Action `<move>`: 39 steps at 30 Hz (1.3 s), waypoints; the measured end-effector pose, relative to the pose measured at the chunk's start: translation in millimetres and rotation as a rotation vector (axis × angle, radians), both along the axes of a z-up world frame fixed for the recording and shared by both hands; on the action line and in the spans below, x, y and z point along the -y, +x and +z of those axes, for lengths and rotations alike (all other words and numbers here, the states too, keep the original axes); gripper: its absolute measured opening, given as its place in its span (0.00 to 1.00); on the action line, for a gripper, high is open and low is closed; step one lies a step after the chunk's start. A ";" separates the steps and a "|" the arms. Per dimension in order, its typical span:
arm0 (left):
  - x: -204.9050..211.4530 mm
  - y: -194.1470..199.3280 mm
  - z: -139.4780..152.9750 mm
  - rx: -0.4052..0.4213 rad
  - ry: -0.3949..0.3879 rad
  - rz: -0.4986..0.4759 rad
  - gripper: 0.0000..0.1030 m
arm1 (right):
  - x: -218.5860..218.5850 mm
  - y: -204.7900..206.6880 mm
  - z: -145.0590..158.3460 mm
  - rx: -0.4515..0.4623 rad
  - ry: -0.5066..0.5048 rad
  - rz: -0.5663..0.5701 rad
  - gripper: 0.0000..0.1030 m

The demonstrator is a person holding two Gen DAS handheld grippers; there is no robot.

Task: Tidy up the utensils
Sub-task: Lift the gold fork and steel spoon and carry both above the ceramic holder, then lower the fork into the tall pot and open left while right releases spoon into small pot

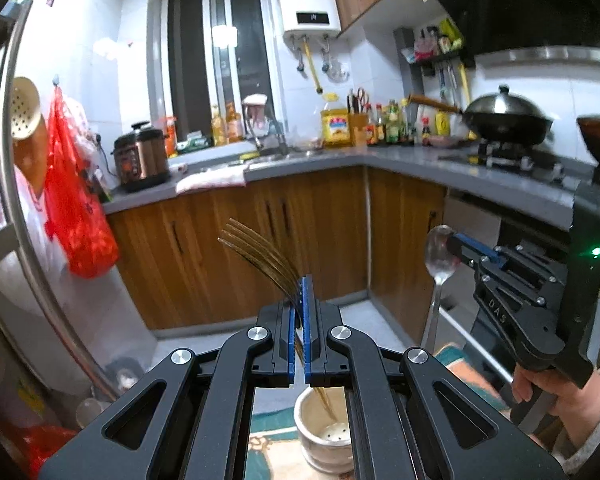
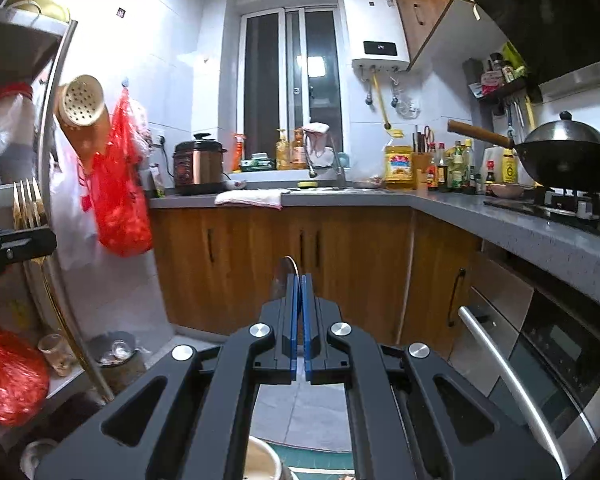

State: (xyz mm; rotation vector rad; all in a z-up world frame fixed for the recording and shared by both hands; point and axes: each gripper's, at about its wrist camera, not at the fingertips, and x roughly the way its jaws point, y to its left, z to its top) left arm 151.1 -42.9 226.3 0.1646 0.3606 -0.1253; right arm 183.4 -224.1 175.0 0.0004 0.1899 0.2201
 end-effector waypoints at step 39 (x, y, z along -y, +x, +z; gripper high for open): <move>-13.2 20.2 -97.0 -0.177 -0.079 0.039 0.04 | 8.8 6.5 -86.1 -0.139 0.064 0.021 0.02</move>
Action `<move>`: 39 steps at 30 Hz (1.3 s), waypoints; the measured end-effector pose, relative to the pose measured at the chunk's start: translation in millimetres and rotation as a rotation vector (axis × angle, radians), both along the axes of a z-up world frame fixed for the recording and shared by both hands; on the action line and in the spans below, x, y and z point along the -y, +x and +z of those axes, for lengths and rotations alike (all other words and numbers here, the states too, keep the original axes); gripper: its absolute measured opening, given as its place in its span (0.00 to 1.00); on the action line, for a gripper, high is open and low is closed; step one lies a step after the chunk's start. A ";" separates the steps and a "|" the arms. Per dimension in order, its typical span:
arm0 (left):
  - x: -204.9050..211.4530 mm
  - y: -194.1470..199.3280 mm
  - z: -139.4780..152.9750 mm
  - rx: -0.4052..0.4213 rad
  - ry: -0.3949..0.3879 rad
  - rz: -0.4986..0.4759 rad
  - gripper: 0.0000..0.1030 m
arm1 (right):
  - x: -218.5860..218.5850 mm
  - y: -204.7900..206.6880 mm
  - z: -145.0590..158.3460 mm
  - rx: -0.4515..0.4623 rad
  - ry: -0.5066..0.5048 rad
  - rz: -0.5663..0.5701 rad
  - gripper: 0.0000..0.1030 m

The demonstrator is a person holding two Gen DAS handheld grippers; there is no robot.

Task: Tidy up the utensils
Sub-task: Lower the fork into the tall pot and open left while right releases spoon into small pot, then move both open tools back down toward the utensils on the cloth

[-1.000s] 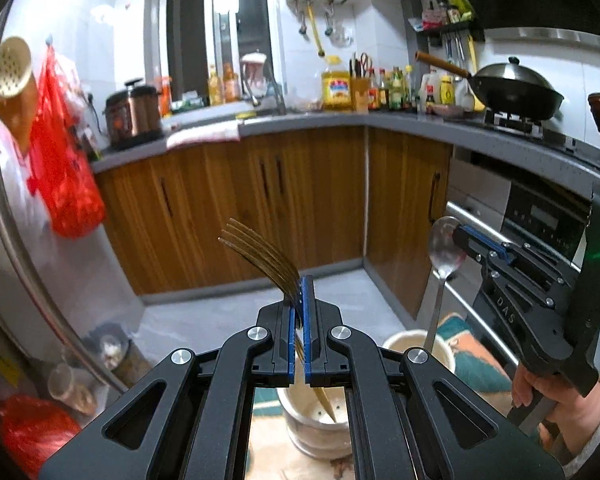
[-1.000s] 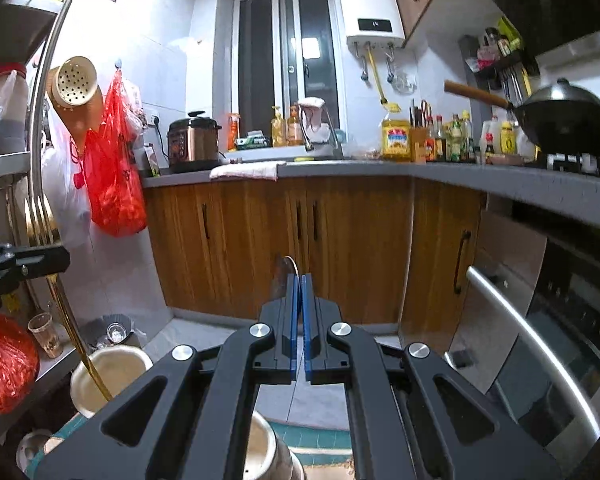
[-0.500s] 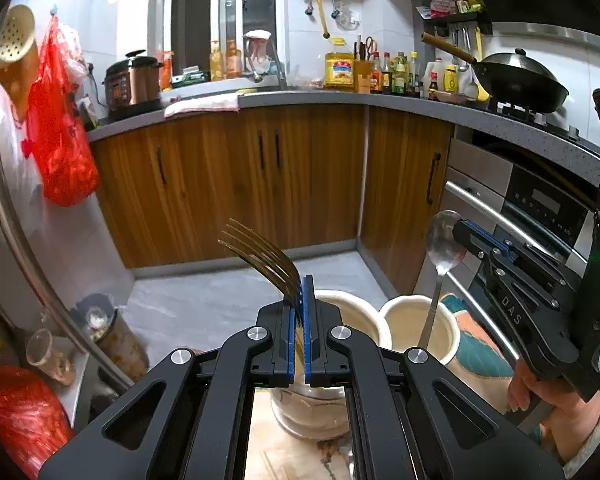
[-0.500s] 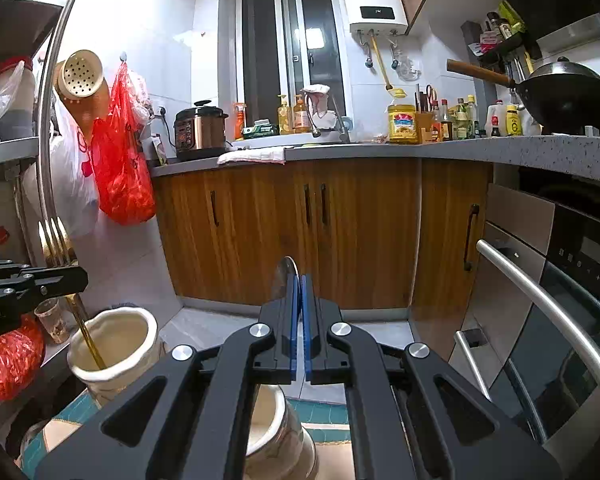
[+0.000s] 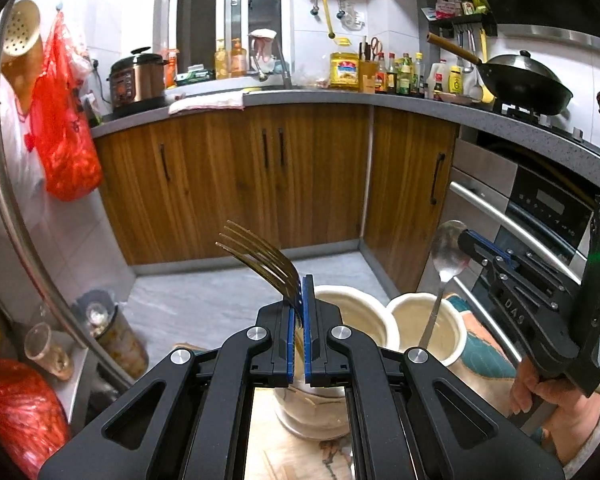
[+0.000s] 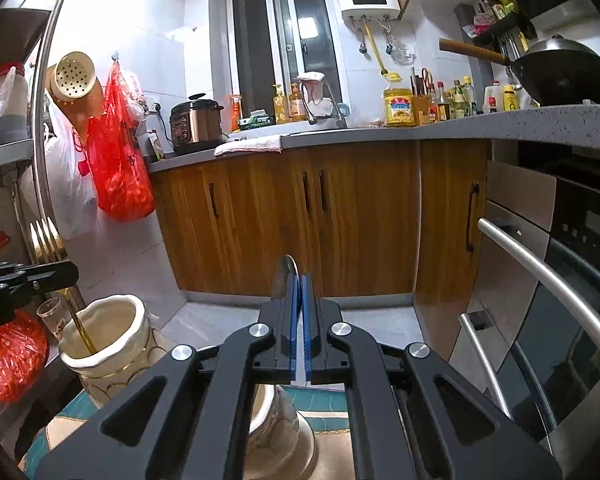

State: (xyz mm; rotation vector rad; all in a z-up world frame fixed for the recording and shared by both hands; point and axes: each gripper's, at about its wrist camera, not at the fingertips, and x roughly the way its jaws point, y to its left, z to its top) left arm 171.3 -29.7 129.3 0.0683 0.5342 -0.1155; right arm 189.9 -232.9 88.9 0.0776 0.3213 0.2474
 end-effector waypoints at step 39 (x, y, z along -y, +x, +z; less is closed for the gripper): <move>-33.1 -59.2 1.0 -0.001 -0.102 -0.018 0.86 | 30.4 -52.4 -2.4 -0.075 0.078 0.043 0.96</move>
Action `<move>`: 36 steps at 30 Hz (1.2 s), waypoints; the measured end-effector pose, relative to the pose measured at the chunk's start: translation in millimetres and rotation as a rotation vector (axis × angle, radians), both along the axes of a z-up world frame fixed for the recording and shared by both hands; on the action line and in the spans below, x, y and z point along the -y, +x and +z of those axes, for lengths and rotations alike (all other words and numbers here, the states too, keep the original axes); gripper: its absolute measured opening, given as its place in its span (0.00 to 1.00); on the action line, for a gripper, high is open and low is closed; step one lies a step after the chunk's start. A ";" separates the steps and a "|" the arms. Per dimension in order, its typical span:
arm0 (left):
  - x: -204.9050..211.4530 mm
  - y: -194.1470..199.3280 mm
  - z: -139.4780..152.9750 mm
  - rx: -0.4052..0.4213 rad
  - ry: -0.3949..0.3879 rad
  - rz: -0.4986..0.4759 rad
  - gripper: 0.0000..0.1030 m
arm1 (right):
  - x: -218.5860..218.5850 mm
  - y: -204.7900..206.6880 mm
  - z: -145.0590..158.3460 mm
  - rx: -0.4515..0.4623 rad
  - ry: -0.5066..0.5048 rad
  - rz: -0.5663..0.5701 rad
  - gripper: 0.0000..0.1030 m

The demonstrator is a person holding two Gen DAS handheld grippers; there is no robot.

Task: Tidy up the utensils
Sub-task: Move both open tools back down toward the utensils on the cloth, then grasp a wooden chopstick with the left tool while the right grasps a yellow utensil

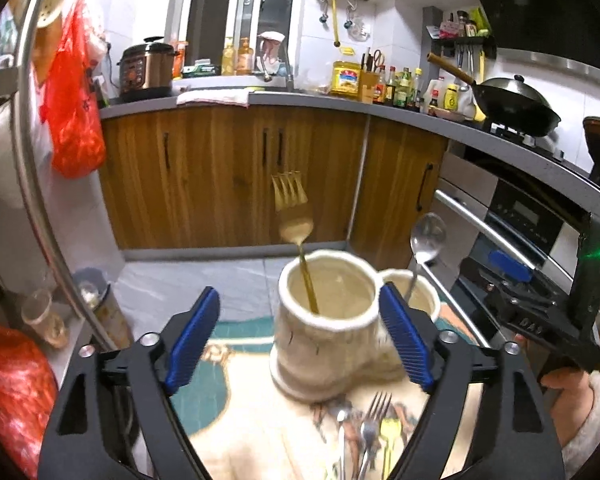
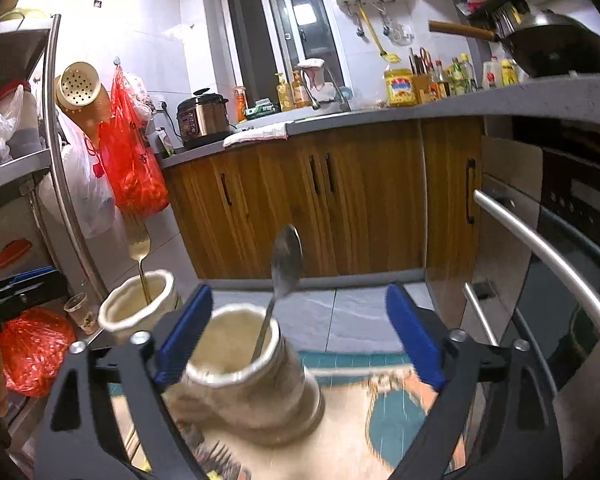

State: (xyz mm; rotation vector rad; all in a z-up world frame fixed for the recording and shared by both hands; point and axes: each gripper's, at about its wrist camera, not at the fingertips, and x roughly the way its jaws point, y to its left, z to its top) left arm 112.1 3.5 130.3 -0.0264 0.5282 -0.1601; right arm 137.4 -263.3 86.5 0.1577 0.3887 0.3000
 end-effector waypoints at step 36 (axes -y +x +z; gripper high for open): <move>-42.2 -72.8 -142.6 -0.390 0.109 0.039 0.37 | -110.0 -65.8 -101.3 -0.526 -0.249 0.275 0.42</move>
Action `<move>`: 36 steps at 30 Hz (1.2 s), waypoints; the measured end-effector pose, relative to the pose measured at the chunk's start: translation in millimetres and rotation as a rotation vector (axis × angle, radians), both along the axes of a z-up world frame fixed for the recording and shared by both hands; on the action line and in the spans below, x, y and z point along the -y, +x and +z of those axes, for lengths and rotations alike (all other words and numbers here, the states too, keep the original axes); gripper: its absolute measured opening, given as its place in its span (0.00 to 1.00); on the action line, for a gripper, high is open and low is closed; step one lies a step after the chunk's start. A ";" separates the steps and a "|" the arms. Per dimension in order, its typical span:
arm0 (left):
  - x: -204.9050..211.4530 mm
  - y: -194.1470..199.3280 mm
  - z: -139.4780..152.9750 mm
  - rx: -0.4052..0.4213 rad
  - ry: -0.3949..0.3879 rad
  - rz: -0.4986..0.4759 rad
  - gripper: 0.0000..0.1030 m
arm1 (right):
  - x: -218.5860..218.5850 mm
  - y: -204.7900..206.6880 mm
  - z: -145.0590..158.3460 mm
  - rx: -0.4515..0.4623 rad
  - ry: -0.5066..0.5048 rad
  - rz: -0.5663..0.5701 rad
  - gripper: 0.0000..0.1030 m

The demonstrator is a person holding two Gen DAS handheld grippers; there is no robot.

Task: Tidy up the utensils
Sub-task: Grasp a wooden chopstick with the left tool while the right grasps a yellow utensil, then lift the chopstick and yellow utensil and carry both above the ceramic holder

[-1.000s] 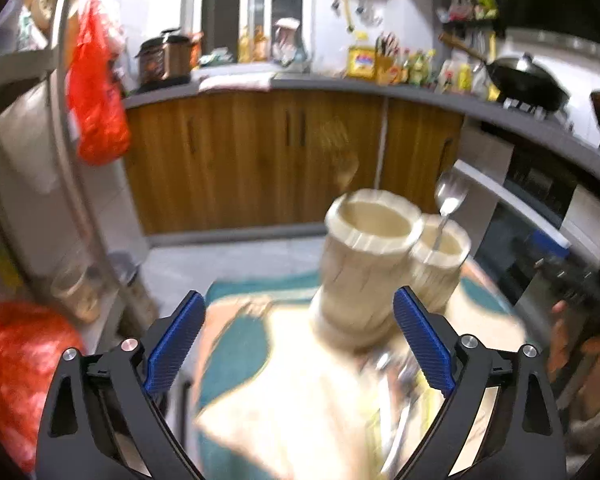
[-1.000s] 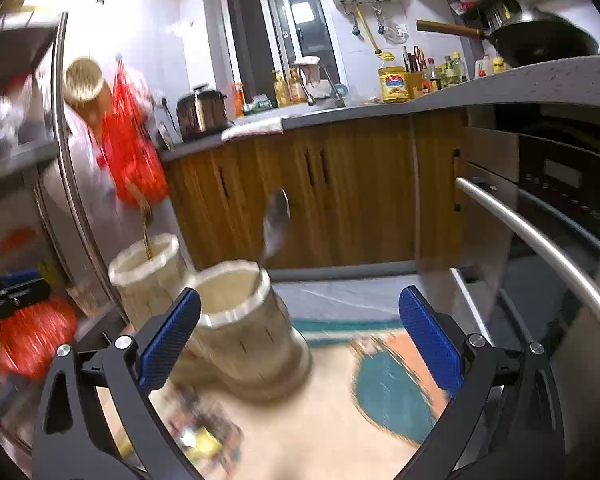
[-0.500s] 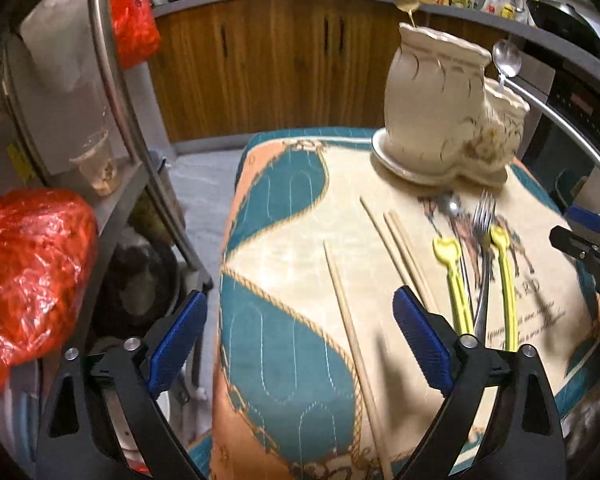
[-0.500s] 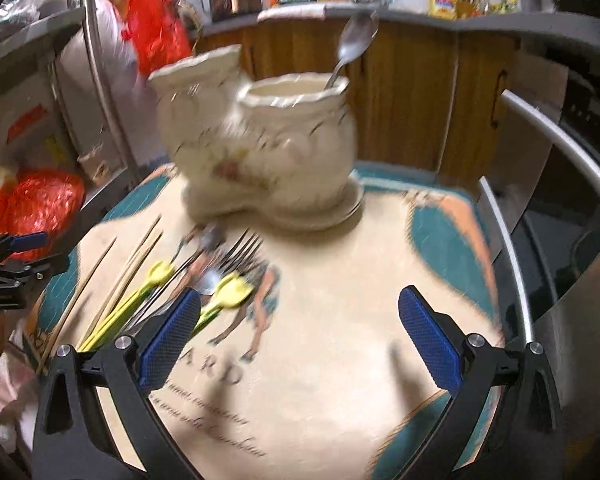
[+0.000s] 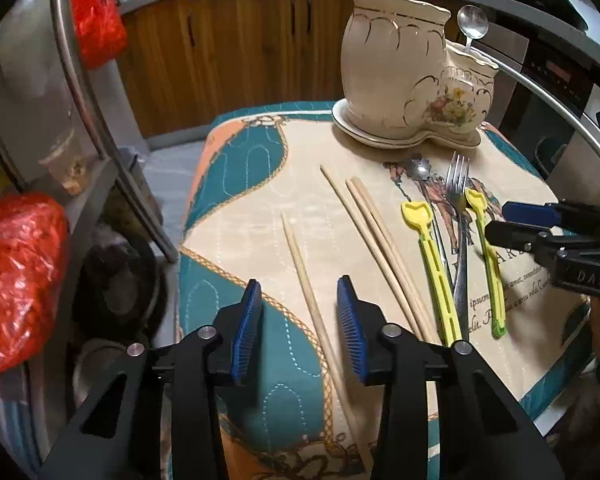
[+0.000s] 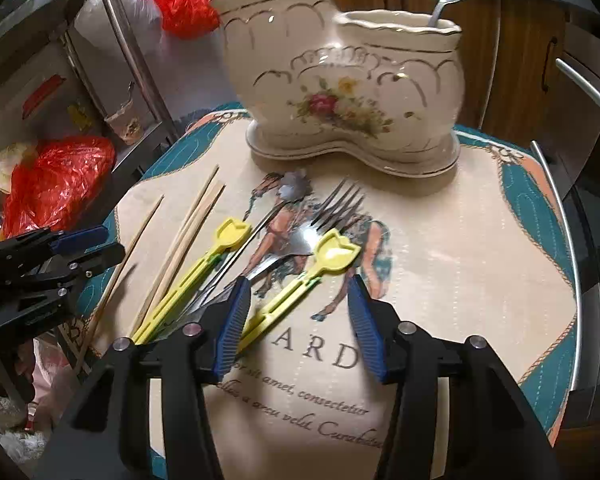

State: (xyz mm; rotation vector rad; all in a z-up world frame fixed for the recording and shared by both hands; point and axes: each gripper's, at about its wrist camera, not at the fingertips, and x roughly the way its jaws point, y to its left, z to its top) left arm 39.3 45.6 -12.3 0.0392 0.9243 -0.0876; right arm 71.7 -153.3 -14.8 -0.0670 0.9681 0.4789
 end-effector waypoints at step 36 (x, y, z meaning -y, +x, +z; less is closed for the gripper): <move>8.9 29.0 -7.0 -0.115 0.021 -0.064 0.23 | 22.6 20.9 -3.9 -0.127 -0.198 0.150 0.24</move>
